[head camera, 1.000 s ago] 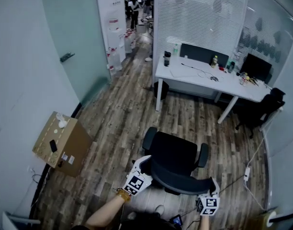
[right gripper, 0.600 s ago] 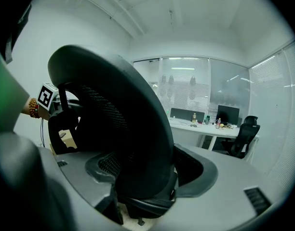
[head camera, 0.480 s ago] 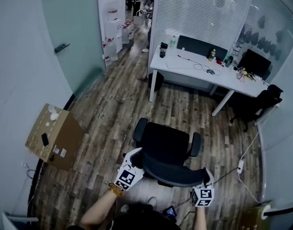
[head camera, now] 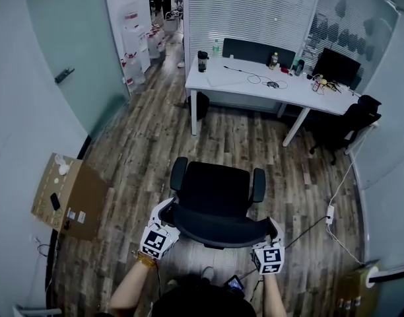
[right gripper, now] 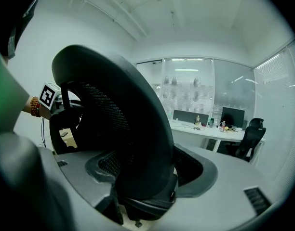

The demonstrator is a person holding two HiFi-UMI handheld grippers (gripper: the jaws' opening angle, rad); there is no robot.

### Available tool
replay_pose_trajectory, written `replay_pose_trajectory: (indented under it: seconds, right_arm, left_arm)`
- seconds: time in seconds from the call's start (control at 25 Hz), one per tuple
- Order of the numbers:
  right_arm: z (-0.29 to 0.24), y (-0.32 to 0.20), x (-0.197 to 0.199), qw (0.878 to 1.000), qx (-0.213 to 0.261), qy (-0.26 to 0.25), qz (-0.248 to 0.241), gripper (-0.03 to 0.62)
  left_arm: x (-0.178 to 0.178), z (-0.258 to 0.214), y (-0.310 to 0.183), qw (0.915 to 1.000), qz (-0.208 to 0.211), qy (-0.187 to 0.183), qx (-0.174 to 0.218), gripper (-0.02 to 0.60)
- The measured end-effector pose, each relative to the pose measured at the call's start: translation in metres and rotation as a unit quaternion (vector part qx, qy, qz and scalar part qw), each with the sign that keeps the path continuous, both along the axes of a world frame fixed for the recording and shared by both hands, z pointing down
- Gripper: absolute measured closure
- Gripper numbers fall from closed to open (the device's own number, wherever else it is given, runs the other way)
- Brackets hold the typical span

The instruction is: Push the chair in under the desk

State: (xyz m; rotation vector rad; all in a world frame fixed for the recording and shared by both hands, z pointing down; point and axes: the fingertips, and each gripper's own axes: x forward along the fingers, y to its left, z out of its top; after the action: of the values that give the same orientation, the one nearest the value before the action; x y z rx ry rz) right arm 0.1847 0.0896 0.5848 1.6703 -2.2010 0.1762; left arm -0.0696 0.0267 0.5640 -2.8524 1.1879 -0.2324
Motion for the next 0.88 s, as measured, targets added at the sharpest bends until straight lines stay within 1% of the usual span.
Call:
replay_pose_trajectory:
  seconds: [0.16, 0.32, 0.48, 0.68, 0.88]
  right_arm:
    - [0.007, -0.01, 0.004, 1.0, 0.008, -0.005, -0.002, 0.279]
    - [0.002, -0.026, 0.007, 1.0, 0.017, -0.003, -0.005, 0.279]
    - [0.006, -0.031, 0.014, 1.0, 0.005, -0.004, -0.007, 0.279]
    - [0.002, -0.041, 0.014, 1.0, 0.017, -0.009, -0.001, 0.281]
    - [0.007, -0.045, 0.014, 1.0, 0.0, -0.005, 0.002, 0.281]
  left_arm:
    - [0.001, 0.002, -0.01, 0.9999, -0.01, 0.007, -0.007, 0.282]
    - [0.007, -0.004, -0.02, 0.9998, -0.011, 0.013, -0.004, 0.282]
    - [0.012, -0.004, -0.027, 0.9997, -0.019, 0.013, -0.007, 0.282]
    - [0.014, -0.004, -0.035, 0.9997, -0.017, 0.015, 0.005, 0.282]
    - [0.01, 0.002, -0.043, 0.9999, -0.012, 0.006, 0.003, 0.279]
